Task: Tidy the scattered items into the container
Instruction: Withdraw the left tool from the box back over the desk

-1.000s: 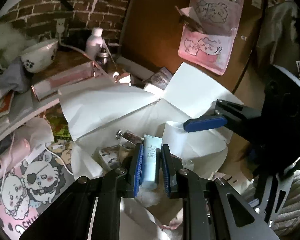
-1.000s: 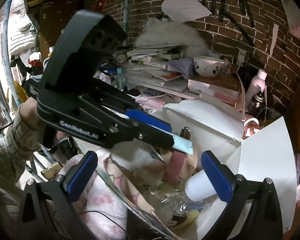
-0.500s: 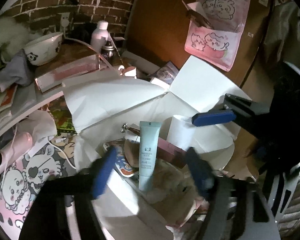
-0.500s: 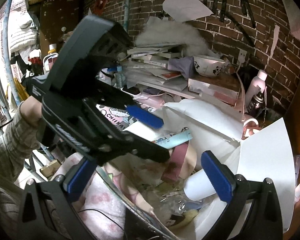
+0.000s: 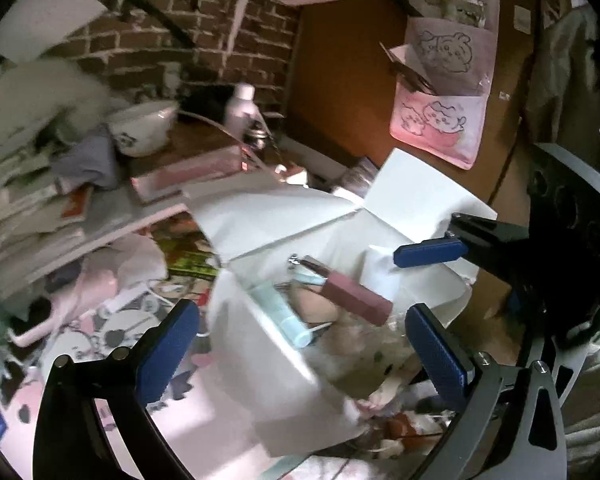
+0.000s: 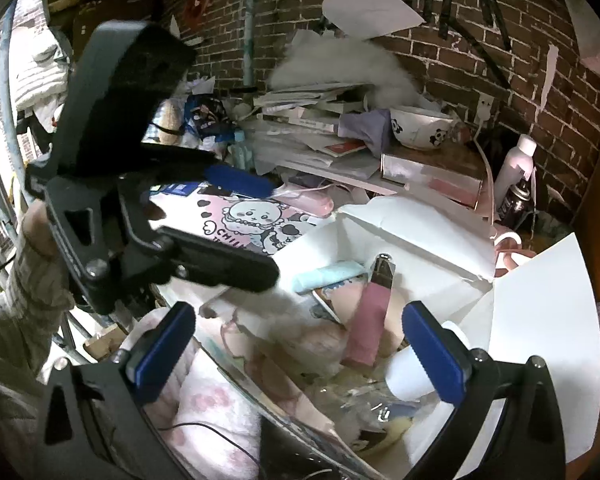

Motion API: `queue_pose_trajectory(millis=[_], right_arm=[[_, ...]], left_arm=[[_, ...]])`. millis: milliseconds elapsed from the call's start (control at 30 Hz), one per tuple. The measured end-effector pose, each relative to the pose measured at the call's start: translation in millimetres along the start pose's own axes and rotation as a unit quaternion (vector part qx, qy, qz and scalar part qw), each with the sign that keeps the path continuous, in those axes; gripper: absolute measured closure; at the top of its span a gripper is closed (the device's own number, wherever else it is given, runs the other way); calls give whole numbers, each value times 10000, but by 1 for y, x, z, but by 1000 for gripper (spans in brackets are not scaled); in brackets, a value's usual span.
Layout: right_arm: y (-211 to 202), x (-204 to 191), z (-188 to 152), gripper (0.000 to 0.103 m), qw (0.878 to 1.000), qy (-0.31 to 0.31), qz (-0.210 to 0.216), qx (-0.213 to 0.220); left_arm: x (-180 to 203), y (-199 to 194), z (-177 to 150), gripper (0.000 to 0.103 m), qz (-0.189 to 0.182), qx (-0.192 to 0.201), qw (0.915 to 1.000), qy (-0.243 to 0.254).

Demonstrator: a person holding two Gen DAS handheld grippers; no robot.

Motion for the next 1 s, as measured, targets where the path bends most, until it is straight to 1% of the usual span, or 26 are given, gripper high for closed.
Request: queue_pose_trajectory(millis=[67, 167, 233, 267, 300, 367, 400, 433, 467, 533, 567, 600, 633, 667, 733, 800, 867, 933, 1000], right_arm=[[1, -2, 2, 0, 10000, 35, -12, -17], [1, -4, 4, 0, 9999, 128, 47, 78], [-1, -4, 7, 0, 9995, 254, 31, 191], [-3, -4, 8, 0, 9991, 344, -49, 237], [-4, -3, 9, 0, 9986, 418, -165, 276], [-5, -3, 13, 0, 9958, 519, -698, 295], [-4, -5, 14, 0, 9929, 524, -1036, 260], [-3, -7, 15, 0, 9903, 514, -1272, 208], [-1, -9, 16, 0, 9886, 477, -1426, 82], [1, -11, 18, 0, 9888, 393, -1439, -53], [1, -12, 18, 0, 9891, 462, -1394, -23], [0, -12, 17, 0, 9884, 599, -1396, -56], [1, -11, 16, 0, 9867, 756, -1428, -163], [3, -10, 15, 0, 9853, 941, -1406, -218], [3, -10, 13, 0, 9847, 1062, -1371, -183], [5, -10, 15, 0, 9820, 1151, -1483, -187], [4, -9, 17, 0, 9818, 1312, -1366, -175], [2, -9, 20, 0, 9788, 1447, -1444, -83], [-1, -10, 24, 0, 9765, 1418, -1622, 33]], left_arm=[[-2, -5, -2, 0, 198, 55, 9998, 69], [-7, -11, -7, 0, 497, 91, 9987, -4], [-10, -14, -10, 0, 887, 49, 9960, -53], [-13, -14, -12, 0, 1105, -34, 9938, -101], [-15, -14, -13, 0, 1212, -94, 9925, -153], [-23, -15, -17, 0, 1323, -194, 9904, -345], [-27, -16, -19, 0, 1383, -214, 9892, -442], [-30, -17, -21, 0, 1597, -267, 9854, -528], [-33, -20, -22, 0, 1907, -260, 9796, -580], [-39, -27, -24, 0, 2591, -172, 9635, -645], [-41, -31, -25, 0, 2766, -107, 9585, -686], [-44, -36, -26, 0, 2810, -26, 9568, -752], [-46, -40, -27, 0, 2744, 21, 9580, -839], [-48, -42, -29, 0, 2686, 25, 9587, -929], [-52, -46, -31, 0, 2669, -37, 9576, -1082], [-50, -51, -32, 0, 2657, 27, 9581, -1073], [-47, -52, -31, 0, 2670, 37, 9586, -987], [-45, -56, -29, 0, 2753, 147, 9563, -972], [-46, -61, -27, 0, 2853, 230, 9528, -1011]])
Point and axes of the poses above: each gripper's, at about its wrist camera, not at the fingertips, and y roughly the way its jaws point, x to its right, z to its top, the point moved 2 cm from there along y, roughly the way its jaws point
